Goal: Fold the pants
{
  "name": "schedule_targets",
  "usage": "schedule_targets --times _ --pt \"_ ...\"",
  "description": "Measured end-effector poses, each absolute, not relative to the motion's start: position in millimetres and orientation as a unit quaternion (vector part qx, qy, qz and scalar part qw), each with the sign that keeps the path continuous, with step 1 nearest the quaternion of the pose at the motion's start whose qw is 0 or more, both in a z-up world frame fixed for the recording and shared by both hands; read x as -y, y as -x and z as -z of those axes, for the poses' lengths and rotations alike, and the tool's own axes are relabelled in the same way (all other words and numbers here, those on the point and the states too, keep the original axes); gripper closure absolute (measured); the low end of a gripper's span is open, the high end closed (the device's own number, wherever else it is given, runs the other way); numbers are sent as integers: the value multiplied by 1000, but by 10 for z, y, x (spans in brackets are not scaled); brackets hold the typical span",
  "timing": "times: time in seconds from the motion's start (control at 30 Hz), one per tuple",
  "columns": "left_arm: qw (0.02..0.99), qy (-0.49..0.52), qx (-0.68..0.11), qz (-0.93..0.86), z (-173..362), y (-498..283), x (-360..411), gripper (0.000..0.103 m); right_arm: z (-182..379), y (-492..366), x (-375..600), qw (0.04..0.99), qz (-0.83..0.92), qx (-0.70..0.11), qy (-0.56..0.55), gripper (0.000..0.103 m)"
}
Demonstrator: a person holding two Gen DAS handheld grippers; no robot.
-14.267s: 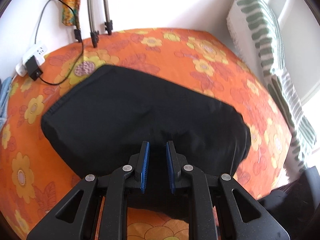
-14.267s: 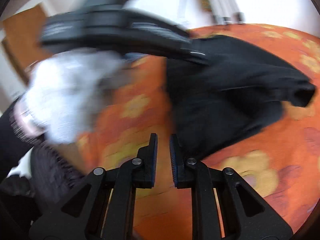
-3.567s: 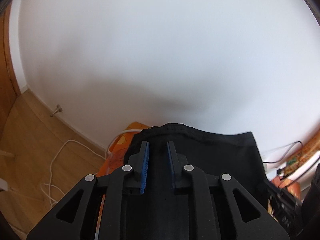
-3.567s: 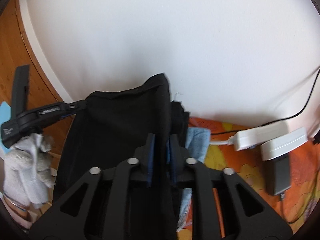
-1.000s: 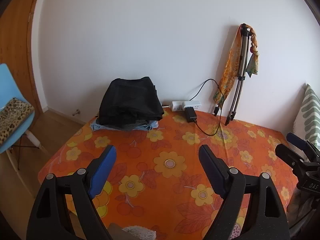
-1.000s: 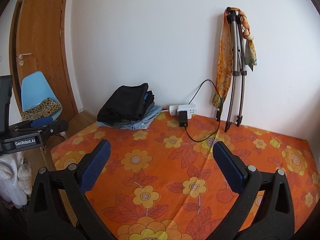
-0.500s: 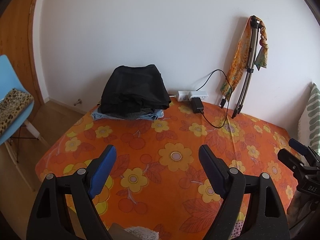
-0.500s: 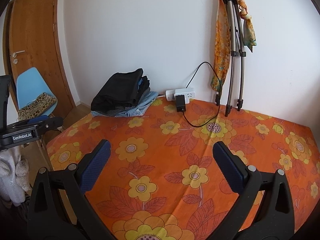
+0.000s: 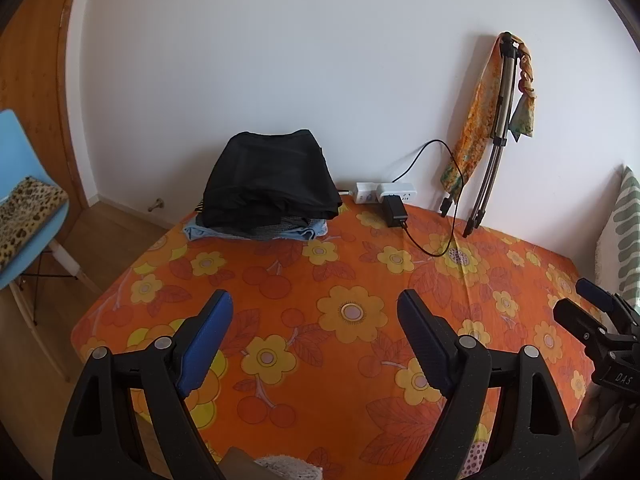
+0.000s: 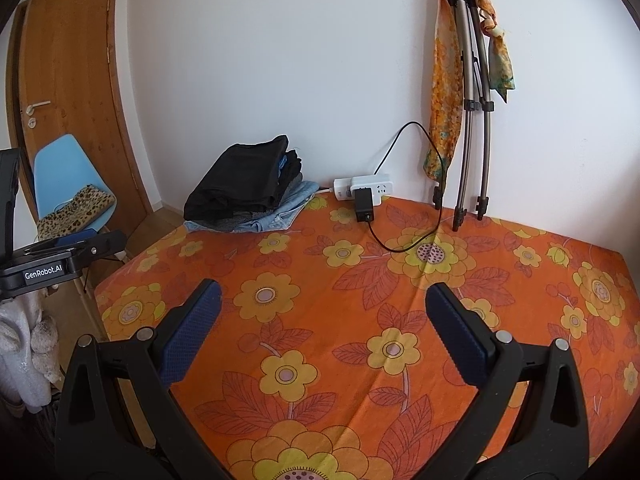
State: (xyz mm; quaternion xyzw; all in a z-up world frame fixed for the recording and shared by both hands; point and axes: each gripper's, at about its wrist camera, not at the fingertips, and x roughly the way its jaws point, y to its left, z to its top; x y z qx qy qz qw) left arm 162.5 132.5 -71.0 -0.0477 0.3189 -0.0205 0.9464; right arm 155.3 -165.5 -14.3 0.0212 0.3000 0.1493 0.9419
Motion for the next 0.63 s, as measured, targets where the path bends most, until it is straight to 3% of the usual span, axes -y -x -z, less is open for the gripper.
schedule_targets --times 0.63 --pt "949 36 -314 21 733 -1607 -1290 19 142 -1542 1663 943 -144 -300 -23 0"
